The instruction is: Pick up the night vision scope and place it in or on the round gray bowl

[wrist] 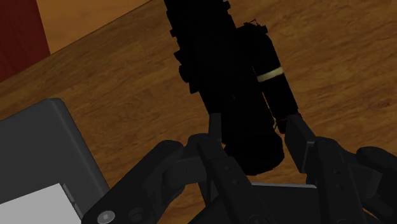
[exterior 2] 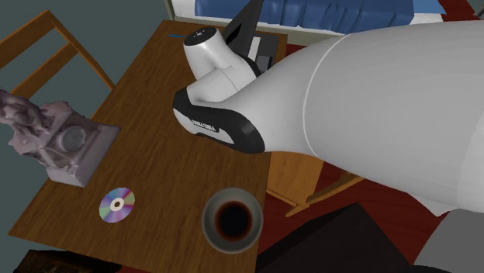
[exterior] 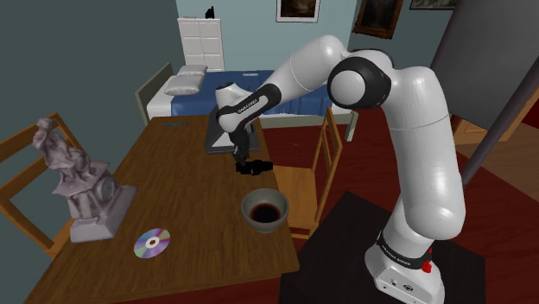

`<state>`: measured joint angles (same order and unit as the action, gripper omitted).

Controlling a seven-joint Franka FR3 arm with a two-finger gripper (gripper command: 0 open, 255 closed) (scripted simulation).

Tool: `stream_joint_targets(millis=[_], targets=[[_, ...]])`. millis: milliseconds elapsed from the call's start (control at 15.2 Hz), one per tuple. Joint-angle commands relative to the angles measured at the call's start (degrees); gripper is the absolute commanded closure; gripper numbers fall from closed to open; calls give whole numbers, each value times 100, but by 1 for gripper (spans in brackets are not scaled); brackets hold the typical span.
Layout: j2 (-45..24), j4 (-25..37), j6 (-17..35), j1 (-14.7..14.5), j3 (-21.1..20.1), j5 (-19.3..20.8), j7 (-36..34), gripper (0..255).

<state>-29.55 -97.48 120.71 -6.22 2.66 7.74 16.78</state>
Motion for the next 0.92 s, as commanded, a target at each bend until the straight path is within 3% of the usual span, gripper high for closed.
stream_joint_targets(millis=[0,858], targets=[[74,30,-100,0,0,-3,14,255],[512,399,-902,-10,-5,-32,115,255]])
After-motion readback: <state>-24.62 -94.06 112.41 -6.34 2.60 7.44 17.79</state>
